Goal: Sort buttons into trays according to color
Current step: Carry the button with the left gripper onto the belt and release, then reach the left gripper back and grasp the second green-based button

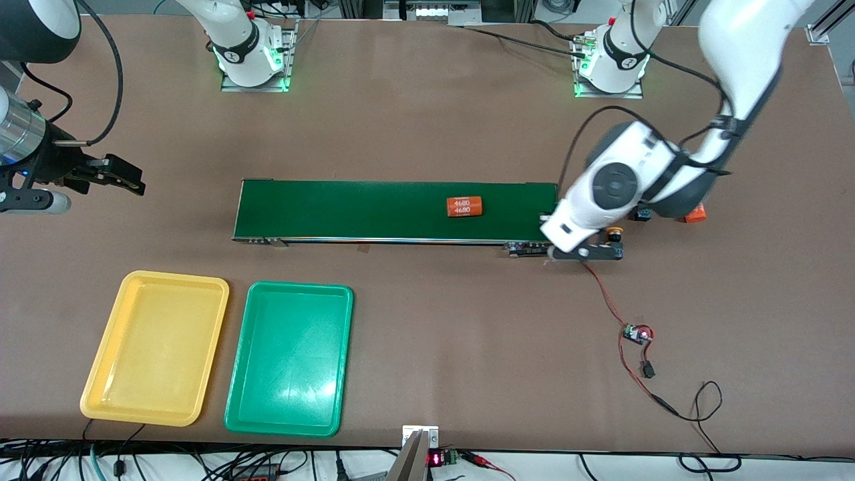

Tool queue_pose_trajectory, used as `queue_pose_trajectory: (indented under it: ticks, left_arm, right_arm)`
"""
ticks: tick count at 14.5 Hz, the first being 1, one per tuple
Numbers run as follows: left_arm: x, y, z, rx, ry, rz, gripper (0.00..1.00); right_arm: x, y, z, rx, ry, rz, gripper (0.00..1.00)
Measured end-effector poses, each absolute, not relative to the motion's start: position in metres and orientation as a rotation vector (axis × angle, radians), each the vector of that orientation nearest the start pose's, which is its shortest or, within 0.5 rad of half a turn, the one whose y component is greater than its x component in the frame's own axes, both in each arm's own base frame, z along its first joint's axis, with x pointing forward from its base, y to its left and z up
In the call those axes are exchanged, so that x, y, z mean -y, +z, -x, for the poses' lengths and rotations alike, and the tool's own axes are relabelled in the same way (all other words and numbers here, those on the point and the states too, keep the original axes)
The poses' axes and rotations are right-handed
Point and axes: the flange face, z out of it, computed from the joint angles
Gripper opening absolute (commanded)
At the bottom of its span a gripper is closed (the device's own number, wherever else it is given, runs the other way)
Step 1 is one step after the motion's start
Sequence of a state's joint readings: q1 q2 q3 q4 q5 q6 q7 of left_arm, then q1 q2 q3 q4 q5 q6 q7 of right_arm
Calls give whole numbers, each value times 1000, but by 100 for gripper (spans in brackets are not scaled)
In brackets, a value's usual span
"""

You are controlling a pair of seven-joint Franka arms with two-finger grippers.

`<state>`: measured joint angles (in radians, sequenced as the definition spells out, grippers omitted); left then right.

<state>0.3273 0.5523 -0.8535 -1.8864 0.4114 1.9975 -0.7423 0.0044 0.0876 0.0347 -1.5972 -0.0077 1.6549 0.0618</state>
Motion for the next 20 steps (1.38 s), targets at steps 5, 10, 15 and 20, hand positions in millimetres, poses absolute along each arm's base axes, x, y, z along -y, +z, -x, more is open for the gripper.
queue_pose_trajectory:
  ticks: [5,10,15,20]
  left_arm:
    - [283,258,-531,82,365,3065,81]
    - [286,254,-530,127,376,3069,100]
    - [262,307,-557,196,260,3124,100]
    - [165,348,-597,120,289,3095,100]
  right_arm:
    - [-21,569,-585,-35,47,3147,100]
    - [-21,565,-587,-35,58,3147,100]
    - [-22,564,-587,-33,59,3147,100]
    - [-22,564,-587,-32,58,3147,100]
